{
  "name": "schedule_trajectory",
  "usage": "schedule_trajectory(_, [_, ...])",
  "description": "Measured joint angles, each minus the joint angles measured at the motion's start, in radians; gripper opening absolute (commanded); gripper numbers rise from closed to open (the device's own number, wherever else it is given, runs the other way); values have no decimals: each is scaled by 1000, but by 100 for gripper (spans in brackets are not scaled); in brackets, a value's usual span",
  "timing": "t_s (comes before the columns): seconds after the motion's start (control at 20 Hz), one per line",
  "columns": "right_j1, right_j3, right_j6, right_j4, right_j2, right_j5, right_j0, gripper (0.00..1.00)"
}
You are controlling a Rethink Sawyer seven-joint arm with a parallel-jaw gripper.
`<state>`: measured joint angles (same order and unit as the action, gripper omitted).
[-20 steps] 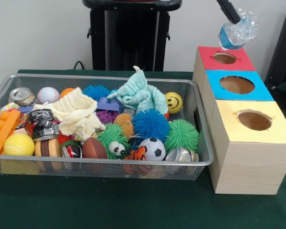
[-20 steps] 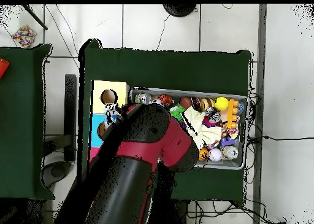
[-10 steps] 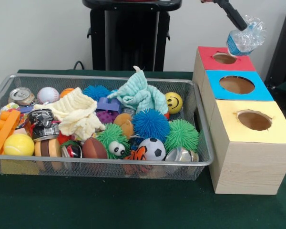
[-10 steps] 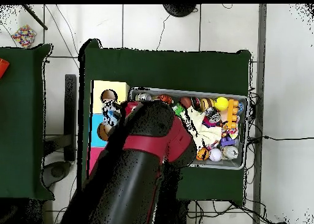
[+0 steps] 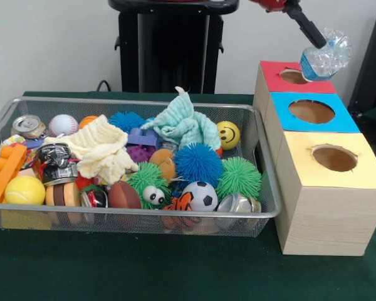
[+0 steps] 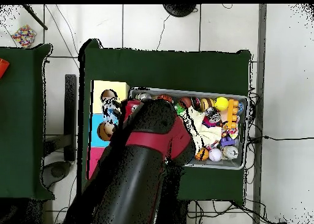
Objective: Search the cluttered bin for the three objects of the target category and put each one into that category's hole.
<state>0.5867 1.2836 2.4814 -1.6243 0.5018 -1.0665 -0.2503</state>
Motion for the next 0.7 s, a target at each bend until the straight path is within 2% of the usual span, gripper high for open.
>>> schedule_trajectory(0.7, [-33, 0, -85, 8, -3, 40, 7, 0])
